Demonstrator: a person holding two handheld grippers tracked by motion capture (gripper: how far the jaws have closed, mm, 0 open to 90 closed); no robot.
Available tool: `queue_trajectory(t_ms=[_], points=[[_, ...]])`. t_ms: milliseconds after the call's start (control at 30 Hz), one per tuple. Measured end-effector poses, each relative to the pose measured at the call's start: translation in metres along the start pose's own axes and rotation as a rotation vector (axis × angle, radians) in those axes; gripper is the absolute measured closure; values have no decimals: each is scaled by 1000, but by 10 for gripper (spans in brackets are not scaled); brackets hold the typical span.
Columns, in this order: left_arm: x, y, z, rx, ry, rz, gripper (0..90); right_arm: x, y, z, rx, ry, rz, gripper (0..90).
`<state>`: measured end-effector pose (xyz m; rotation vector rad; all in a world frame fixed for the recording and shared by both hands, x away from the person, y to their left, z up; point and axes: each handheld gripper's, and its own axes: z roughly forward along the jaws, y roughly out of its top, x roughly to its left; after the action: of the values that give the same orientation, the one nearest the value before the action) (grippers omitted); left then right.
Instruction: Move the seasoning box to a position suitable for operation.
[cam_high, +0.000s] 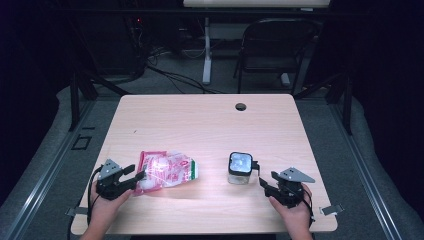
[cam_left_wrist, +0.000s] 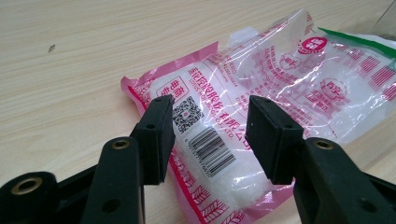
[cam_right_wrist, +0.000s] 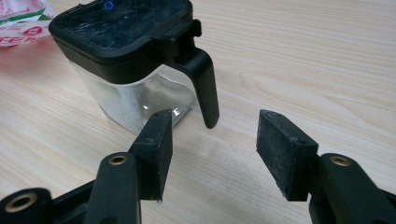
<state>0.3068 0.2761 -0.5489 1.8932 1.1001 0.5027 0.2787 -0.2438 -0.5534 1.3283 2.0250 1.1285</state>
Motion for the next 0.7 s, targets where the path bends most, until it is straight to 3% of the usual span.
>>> queue_trajectory(t_ms=[267,533,633,700], points=[[-1,1,1,12,1,12,519,2,0,0,-22,-2,-6,435],[-3,1,-3,11,10,11,514,7,2,2,4,25,1,560],[-4,1,-4,3,12,8,511,10,3,3,-3,34,1,566],[-4,0,-5,2,13,-1,510,13,4,5,-13,9,-9,570]])
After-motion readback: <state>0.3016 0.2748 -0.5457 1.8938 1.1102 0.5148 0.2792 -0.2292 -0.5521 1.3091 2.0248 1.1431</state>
